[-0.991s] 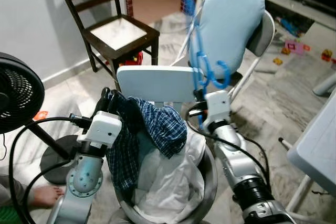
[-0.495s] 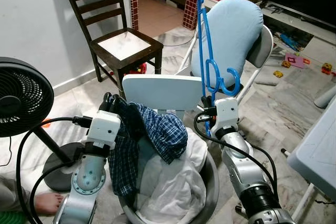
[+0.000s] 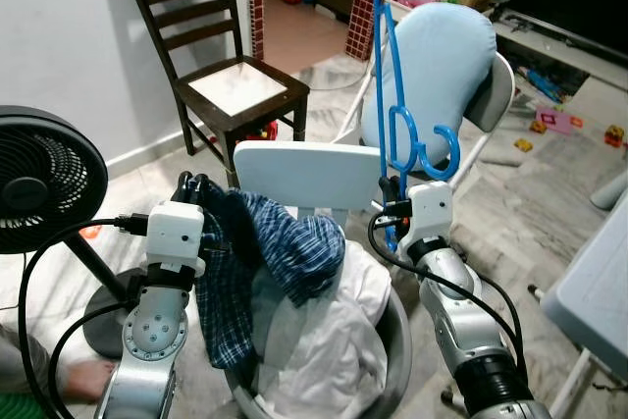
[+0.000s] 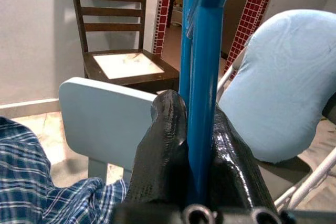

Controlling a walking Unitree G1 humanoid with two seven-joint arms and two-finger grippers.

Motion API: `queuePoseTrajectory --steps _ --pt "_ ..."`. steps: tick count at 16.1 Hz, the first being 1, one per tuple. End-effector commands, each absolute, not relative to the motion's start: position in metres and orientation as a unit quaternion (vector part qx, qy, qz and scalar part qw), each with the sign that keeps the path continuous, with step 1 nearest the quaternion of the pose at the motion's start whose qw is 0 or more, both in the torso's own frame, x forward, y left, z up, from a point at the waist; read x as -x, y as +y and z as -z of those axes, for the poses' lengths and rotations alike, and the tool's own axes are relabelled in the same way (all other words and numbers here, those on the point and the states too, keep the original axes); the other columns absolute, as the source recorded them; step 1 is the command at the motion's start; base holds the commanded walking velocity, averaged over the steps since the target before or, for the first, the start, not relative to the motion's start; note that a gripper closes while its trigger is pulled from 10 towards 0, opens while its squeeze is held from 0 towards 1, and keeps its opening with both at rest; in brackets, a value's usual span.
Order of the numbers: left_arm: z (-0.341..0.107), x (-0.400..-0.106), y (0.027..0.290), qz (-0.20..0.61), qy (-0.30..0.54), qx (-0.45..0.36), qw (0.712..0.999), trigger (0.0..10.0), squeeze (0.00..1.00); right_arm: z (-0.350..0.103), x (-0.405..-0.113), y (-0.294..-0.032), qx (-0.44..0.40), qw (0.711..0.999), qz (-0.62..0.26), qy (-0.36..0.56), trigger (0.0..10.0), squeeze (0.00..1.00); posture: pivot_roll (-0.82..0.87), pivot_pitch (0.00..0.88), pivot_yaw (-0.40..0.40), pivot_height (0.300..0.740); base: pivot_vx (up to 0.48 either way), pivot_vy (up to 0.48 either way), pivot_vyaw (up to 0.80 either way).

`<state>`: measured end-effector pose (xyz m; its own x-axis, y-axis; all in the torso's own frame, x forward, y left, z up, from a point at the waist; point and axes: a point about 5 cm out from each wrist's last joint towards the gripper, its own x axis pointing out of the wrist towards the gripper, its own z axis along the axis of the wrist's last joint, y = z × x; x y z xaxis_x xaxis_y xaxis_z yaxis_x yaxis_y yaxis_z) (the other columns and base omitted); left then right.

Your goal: Hang hanger

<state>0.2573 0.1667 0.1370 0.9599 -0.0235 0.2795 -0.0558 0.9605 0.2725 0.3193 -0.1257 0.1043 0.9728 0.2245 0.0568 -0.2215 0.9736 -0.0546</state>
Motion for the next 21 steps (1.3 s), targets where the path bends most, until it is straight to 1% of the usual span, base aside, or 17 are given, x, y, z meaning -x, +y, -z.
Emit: queuePoseTrajectory --steps 1,17,19,21 --pt "-0.1439 -0.2572 0.165 -0.002 -0.152 -0.132 0.98 10.0 0.0 -0.1095 -0.3199 -0.1299 0.024 0.993 -0.108 -0.039 10.0 0.0 0.07 0.023 -0.071 0.74 0.394 0.0 0.0" --pt "-0.1429 -0.2549 0.1642 0.006 -0.142 -0.13 0.981 10.0 0.0 -0.1088 -0.3168 -0.1277 0.021 0.992 -0.117 -0.031 10.0 0.0 0.07 0.027 -0.069 0.74 0.41 0.0 0.0" --pt "-0.1411 -0.254 0.1643 0.004 -0.138 -0.131 0.982 10.0 0.0 -0.1074 -0.3159 -0.1283 0.023 0.992 -0.119 -0.028 10.0 0.0 0.07 0.03 -0.072 0.74 0.298 0.0 0.0" --pt "-0.1366 -0.2518 0.163 -0.001 -0.128 -0.122 0.984 10.0 0.0 -0.1061 -0.3155 -0.1285 0.026 0.992 -0.121 -0.024 10.0 0.0 0.07 0.03 -0.074 0.74 0.0 0.0 0.0"
